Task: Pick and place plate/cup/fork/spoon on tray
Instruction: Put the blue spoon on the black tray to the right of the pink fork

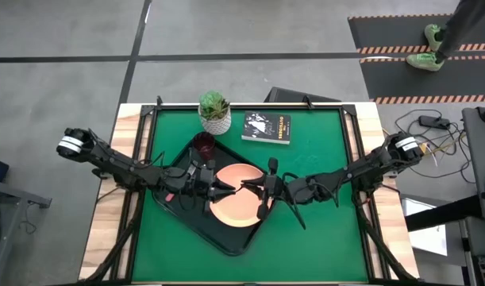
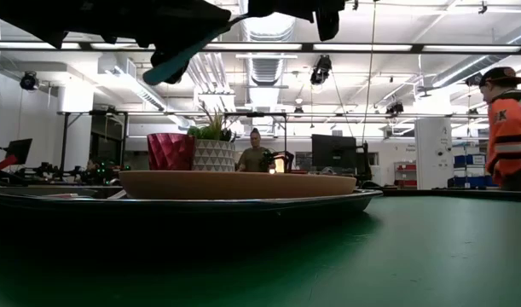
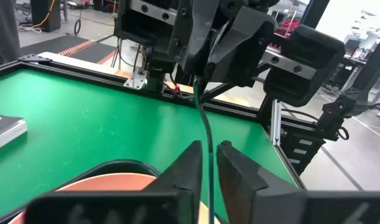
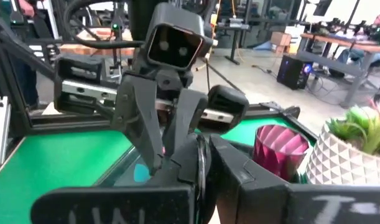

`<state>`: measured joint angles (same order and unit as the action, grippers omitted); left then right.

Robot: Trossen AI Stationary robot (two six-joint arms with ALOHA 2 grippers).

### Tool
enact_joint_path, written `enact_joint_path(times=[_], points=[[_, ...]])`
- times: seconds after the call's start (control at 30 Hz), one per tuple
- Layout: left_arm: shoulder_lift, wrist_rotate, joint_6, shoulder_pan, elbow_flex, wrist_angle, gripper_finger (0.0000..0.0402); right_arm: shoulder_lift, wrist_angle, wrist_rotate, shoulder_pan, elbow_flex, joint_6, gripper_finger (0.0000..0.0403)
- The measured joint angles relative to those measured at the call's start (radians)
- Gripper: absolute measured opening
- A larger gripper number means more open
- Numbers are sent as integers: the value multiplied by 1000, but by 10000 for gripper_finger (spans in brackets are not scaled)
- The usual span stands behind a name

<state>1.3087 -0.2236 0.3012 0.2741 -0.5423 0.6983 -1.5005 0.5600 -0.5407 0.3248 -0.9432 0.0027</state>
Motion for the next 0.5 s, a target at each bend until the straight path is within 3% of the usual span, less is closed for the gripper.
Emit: enact_joint_path(times=[0.23, 0.5], points=[[-3, -8, -61, -1, 2, -7, 99, 0, -119, -90, 0, 0, 125, 11], [13, -195, -219, 6, -13, -6, 127, -12, -275, -357, 0, 3, 429, 12]])
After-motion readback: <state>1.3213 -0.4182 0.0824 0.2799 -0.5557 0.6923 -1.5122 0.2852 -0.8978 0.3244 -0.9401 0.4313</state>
